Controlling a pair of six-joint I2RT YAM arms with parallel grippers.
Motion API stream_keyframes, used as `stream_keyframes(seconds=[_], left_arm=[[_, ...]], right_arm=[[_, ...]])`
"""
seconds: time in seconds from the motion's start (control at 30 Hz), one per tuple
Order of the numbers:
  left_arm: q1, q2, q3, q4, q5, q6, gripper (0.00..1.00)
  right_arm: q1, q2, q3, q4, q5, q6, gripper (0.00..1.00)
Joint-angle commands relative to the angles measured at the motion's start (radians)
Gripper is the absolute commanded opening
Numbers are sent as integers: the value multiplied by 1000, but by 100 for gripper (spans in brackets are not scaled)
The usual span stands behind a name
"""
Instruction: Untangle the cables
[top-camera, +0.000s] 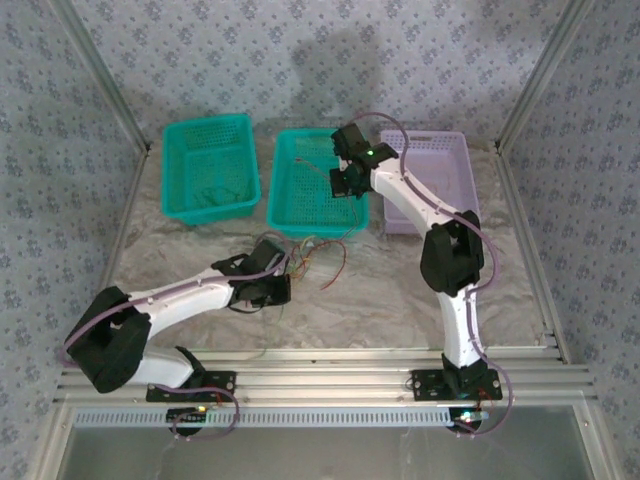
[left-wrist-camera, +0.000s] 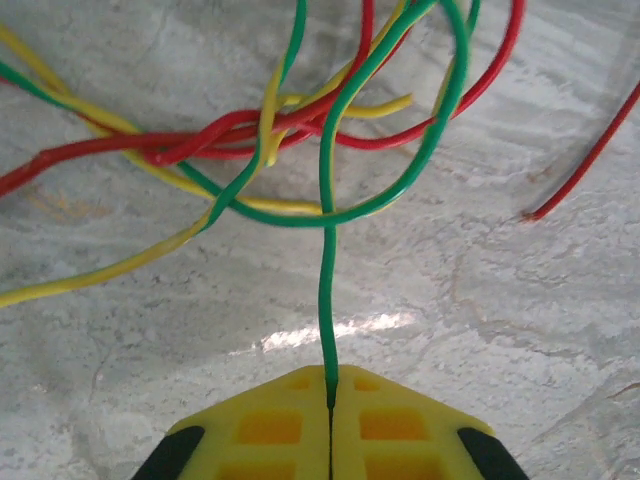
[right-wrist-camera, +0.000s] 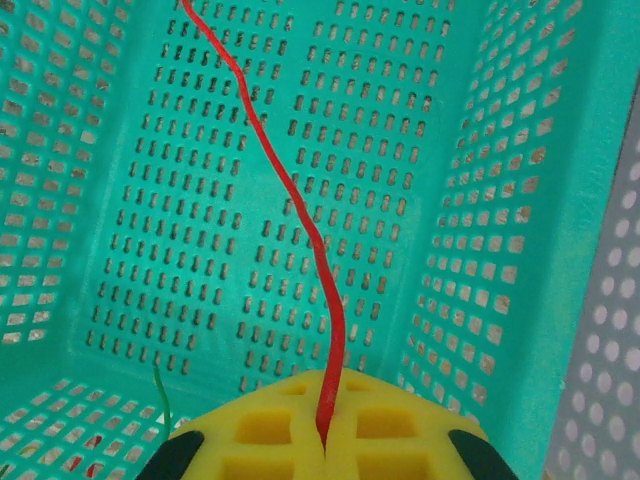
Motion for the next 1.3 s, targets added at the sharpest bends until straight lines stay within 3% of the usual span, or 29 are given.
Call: stream_keyframes(seconds=[0.0,0.43,0.73,1.27], left_arm=[[-7,-9,42,-19,10,15,1],[-7,-175,177,-156,7,34,0],[-7,-214,204,-189,20,31,0],[-7,-310,373,-260,61,70,0]], right_arm=[[11,42,56,-38,5,18,0],[14,159,134,68,31,51,0],[-10,234,177,133,-68,139,0],[-24,379,385,85,-42,110,0]])
